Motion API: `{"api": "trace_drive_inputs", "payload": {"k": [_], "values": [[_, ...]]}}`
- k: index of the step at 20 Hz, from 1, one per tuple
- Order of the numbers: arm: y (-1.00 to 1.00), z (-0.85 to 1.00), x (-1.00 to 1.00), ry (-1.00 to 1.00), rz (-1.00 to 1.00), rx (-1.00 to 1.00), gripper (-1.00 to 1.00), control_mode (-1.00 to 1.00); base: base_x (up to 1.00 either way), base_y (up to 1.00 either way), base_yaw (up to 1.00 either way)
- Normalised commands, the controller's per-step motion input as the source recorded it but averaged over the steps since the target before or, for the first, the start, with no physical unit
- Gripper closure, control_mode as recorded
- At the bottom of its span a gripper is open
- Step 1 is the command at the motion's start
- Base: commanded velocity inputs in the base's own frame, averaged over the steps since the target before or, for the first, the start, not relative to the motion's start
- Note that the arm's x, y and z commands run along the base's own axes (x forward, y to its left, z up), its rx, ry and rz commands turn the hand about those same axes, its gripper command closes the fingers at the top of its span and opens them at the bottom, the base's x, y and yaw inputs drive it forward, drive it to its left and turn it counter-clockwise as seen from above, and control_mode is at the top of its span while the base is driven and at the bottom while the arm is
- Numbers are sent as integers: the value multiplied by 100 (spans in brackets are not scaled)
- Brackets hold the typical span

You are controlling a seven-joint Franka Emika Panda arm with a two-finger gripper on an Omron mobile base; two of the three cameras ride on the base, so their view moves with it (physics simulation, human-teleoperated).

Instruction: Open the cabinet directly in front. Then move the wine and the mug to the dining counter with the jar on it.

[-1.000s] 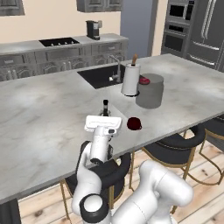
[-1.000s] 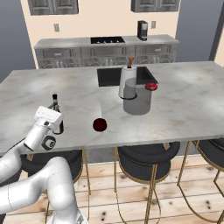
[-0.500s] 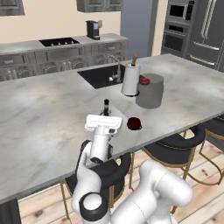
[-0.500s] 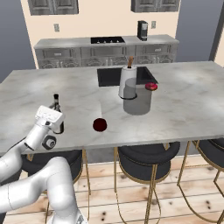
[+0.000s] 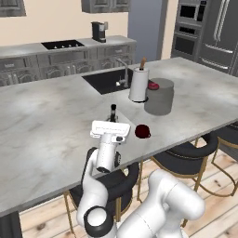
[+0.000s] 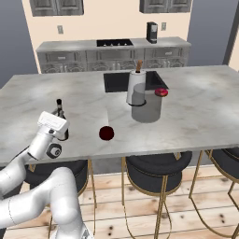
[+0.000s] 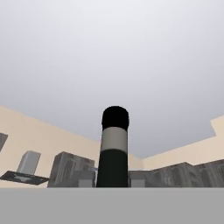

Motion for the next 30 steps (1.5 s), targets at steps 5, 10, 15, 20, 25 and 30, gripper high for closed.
{"api": "trace_drive_inputs", "payload": {"k": [5, 10, 15, 20, 25, 30], "values": [[8, -15, 0, 2, 0, -4, 100, -100, 0, 0, 0], [6, -15, 0, 4, 0, -2, -100, -100, 0, 0, 0], [0, 0, 0, 0, 0, 0, -100, -100, 0, 0, 0], [1, 19, -1, -1, -1, 0, -100, -100, 0, 0, 0], [8, 86, -17, 0, -11, 0, -100, -100, 0, 0, 0], [0, 100, -85, 6, -16, 1, -100, -100, 0, 0, 0]]}}
